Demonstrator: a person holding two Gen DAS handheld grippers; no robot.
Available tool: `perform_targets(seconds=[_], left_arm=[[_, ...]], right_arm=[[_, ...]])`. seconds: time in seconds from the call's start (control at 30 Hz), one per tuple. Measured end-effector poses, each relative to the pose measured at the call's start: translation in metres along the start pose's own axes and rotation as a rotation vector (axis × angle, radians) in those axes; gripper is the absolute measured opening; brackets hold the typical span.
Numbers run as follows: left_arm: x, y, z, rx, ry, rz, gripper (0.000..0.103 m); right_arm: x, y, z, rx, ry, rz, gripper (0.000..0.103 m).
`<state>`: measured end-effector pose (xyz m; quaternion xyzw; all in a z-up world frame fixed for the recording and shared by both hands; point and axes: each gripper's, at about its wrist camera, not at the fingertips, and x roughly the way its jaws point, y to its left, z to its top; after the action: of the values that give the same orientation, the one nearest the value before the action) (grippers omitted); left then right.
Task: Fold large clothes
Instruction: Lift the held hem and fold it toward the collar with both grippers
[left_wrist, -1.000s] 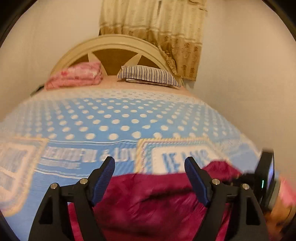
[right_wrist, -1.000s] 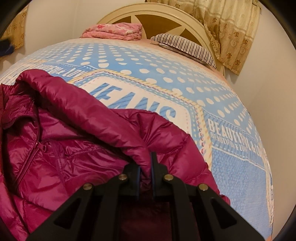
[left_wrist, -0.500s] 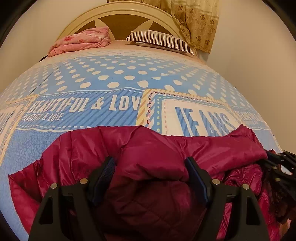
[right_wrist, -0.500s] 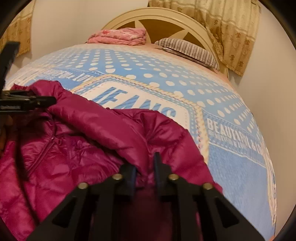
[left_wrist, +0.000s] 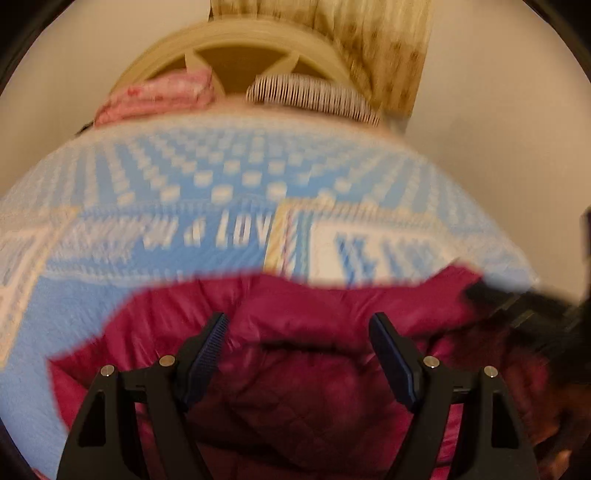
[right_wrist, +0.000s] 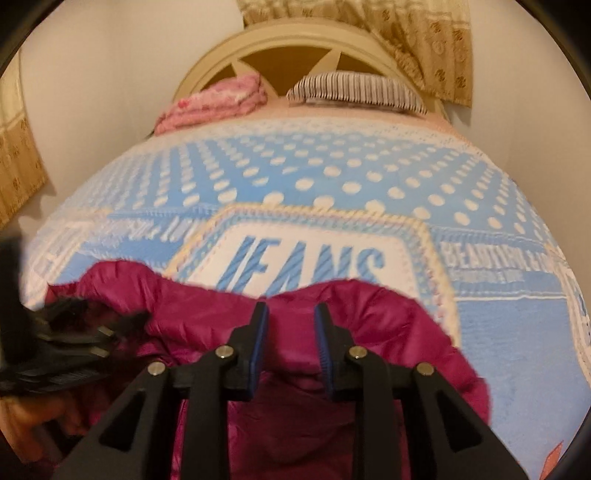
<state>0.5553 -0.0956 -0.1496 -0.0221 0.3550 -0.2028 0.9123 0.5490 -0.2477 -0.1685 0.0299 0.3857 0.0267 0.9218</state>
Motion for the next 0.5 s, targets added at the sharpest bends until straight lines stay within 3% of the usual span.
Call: perform_targets(seconds=[0.1, 0.23, 0.37, 0.5], left_arm=[[-0.016, -0.011, 0.022, 0.002, -0.069, -0.048, 0.079], [0.011, -0.028, 0.022, 0.001, 0.009, -0.106, 0.079], [0.049, -0.029, -0.004, -0.008, 0.105, -0.056, 0.079], [0.056, -0.023, -0.016, -0.029, 0.108, -0.070, 0.079]], right_arm=[[0.004, 0.000, -0.009, -0.004, 0.009, 0.000, 0.028], [0.008, -0.002, -0.021, -0.015, 0.034, -0.006, 0.028], [0.007, -0.010, -0.022, 0.016, 0.032, -0.013, 0.028], [0.009, -0.010, -0.023, 0.019, 0.031, -0.011, 0.028]])
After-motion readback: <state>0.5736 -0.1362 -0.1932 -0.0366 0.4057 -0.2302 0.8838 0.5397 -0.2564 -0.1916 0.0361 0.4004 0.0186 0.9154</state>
